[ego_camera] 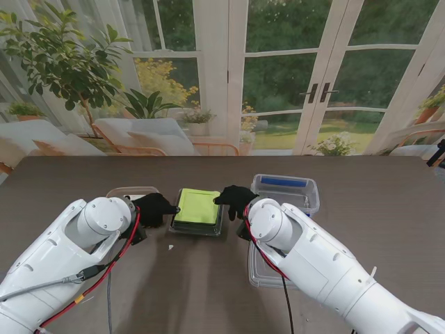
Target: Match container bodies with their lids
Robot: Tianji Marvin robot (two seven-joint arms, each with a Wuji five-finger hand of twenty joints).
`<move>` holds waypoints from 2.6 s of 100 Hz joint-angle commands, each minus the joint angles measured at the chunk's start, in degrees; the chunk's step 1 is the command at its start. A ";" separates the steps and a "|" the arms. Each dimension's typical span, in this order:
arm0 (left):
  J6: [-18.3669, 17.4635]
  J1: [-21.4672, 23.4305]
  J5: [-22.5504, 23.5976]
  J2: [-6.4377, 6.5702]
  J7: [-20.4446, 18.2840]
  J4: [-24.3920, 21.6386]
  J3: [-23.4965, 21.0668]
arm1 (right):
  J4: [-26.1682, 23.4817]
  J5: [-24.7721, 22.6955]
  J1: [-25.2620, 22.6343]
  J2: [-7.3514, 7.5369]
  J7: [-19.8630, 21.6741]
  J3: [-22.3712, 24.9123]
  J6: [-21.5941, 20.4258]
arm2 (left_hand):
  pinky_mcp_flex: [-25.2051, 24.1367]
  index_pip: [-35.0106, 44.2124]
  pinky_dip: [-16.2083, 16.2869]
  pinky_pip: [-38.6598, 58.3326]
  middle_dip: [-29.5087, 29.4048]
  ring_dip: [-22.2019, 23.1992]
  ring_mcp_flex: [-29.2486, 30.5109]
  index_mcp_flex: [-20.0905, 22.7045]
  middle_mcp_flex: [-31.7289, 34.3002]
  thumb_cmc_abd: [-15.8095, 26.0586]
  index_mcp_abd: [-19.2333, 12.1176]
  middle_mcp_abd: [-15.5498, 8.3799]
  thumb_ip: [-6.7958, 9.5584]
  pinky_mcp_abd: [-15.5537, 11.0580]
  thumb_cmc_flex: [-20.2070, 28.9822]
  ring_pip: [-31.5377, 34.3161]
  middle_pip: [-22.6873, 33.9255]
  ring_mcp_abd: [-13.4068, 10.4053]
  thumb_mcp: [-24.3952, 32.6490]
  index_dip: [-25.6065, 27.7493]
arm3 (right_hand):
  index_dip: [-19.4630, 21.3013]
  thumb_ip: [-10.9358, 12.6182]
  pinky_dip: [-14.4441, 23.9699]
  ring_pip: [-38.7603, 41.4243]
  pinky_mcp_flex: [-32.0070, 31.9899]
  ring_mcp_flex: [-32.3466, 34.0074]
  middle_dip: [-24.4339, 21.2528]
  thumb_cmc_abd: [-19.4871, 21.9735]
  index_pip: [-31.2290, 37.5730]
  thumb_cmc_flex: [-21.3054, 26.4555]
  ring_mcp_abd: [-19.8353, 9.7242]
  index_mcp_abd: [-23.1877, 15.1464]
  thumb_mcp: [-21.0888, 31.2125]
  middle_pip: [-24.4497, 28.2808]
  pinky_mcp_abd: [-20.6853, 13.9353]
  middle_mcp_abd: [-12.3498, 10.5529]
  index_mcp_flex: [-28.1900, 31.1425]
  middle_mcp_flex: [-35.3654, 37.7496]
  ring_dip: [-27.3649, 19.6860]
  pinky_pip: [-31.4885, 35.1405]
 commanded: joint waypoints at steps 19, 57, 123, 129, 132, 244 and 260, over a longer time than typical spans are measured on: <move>0.01 -0.78 -0.79 -0.66 -1.05 1.13 0.84 | 1.14 0.19 0.61 0.10 2.18 -0.86 0.72 | -0.49 -0.54 1.25 3.04 0.20 0.61 -0.78 -1.32 -0.40 2.23 0.50 3.45 0.93 0.96 1.02 0.22 -0.15 4.07 -2.35 -0.44 | 0.73 1.74 0.61 3.44 34.44 3.03 1.46 0.38 1.77 -2.39 -1.93 0.93 -0.80 2.22 -3.19 -1.66 -2.31 2.80 1.51 7.51; 0.34 -0.67 -1.17 -0.64 -1.30 1.71 1.07 | 2.51 1.49 1.63 -0.35 3.46 -2.68 0.60 | -1.44 -0.64 2.28 2.10 0.16 0.74 -1.33 -1.68 -0.77 2.78 0.73 3.57 1.03 1.04 1.73 -0.18 -0.34 4.21 -3.84 -0.50 | 0.77 1.77 0.85 4.43 34.57 3.06 1.76 0.75 2.04 -2.57 -2.67 1.10 -1.29 2.59 -4.07 -1.94 -2.74 3.04 2.06 8.06; -1.45 -1.55 -2.07 -0.92 -0.90 2.09 0.70 | 2.40 5.28 1.77 -1.68 2.40 -2.27 1.59 | -2.47 -0.55 3.90 0.85 0.12 0.97 -1.71 -1.46 -0.92 3.23 1.06 3.65 1.24 1.30 2.87 -0.59 -0.43 4.50 -5.90 -0.49 | 0.83 1.81 0.61 3.40 34.43 3.03 1.64 1.06 2.37 -2.52 -2.37 1.26 -1.45 2.17 -3.70 -1.86 -2.91 1.62 1.60 7.43; -1.49 -1.80 -2.22 -0.97 -0.89 2.35 0.81 | 2.41 5.46 1.79 -1.79 2.19 -2.18 1.66 | -2.60 -0.55 4.00 0.74 0.11 0.98 -1.73 -1.46 -0.95 3.22 1.05 3.66 1.26 1.31 2.97 -0.61 -0.44 4.50 -6.02 -0.49 | 0.84 1.79 0.57 3.31 34.42 3.05 1.62 1.06 2.38 -2.62 -2.28 1.24 -1.51 2.21 -3.59 -1.85 -2.93 1.71 1.56 7.32; -1.49 -1.86 -2.29 -0.98 -0.89 2.39 0.86 | 2.41 5.52 1.81 -1.81 2.15 -2.16 1.68 | -2.66 -0.54 4.05 0.69 0.10 0.99 -1.76 -1.43 -0.97 3.25 1.02 3.67 1.27 1.33 2.99 -0.63 -0.45 4.52 -6.09 -0.48 | 0.85 1.82 0.56 3.32 34.42 3.05 1.60 1.11 2.42 -2.54 -2.24 1.32 -1.44 2.20 -3.55 -1.89 -2.84 1.69 1.56 7.30; -0.75 -3.05 -1.56 -0.68 -2.15 3.50 2.03 | 4.23 3.15 3.00 -1.94 2.40 -3.59 4.66 | -4.93 -0.68 6.17 -1.49 -0.33 1.12 -2.90 -1.85 -1.73 3.86 1.63 3.78 1.45 1.43 3.51 -1.99 -1.51 4.80 -8.17 -0.53 | 1.29 2.02 1.09 4.73 34.55 3.13 1.00 1.71 5.58 -3.36 -3.80 4.88 -2.45 3.18 -4.48 -2.75 -14.41 0.72 2.13 7.69; -0.23 -2.99 -1.83 -0.63 -2.41 3.16 2.07 | 4.51 3.60 3.28 -1.95 3.27 -4.23 4.60 | -4.98 -0.70 6.38 -1.61 -0.34 1.17 -3.00 -1.94 -1.74 3.95 1.63 3.85 1.47 1.42 3.67 -2.08 -1.53 4.90 -8.48 -0.55 | 1.09 2.05 1.24 4.91 34.61 3.15 0.90 1.79 5.61 -3.39 -4.19 4.93 -2.70 3.17 -4.85 -2.90 -13.16 1.03 2.24 7.92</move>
